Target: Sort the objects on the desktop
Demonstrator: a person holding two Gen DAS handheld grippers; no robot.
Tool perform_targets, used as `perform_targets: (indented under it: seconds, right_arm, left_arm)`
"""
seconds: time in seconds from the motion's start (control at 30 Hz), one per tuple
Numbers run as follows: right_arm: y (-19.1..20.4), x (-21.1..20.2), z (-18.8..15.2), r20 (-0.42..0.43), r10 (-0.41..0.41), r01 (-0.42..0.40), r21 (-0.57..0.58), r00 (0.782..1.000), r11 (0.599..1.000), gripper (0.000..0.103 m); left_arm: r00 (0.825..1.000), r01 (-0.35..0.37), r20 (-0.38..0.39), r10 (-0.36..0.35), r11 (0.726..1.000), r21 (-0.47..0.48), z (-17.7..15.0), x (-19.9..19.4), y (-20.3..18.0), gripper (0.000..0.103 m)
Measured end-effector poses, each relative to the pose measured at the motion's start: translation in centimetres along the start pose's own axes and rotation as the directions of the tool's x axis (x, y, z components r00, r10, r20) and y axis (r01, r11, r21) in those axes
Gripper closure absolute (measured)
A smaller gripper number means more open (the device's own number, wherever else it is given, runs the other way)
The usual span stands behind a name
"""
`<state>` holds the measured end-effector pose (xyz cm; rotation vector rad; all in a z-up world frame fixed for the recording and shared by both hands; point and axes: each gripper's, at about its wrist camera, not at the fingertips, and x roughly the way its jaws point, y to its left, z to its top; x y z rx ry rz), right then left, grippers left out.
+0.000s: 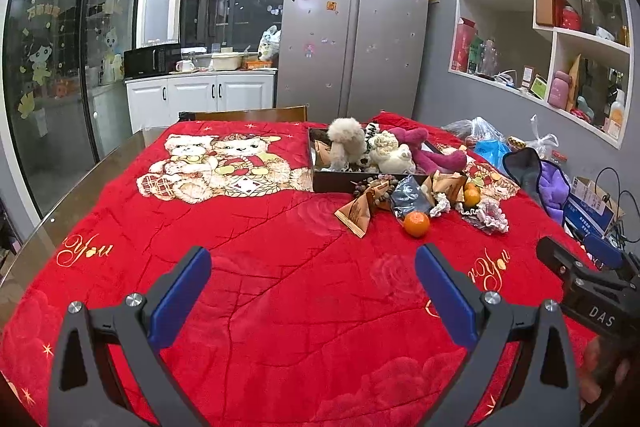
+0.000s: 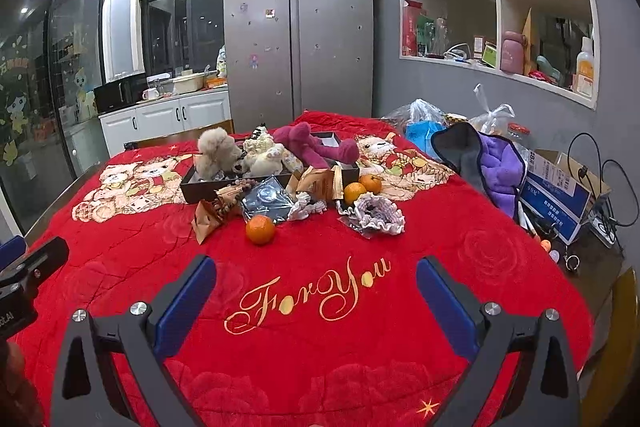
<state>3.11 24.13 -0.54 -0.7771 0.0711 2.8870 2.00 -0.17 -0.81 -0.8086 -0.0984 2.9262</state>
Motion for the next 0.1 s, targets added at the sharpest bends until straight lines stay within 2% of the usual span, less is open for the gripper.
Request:
perform_targets:
  seconds: [0.1]
  right_arm:
    - [0.20,-0.20,-0.02,0.003,0.005,-0.005,-0.004,1.000,1.000,0.001]
  left_arm:
    - [1.000,-0.009,-0.002,0.009,1.000,0.007,-0.02,0.04,-0.06,0.000]
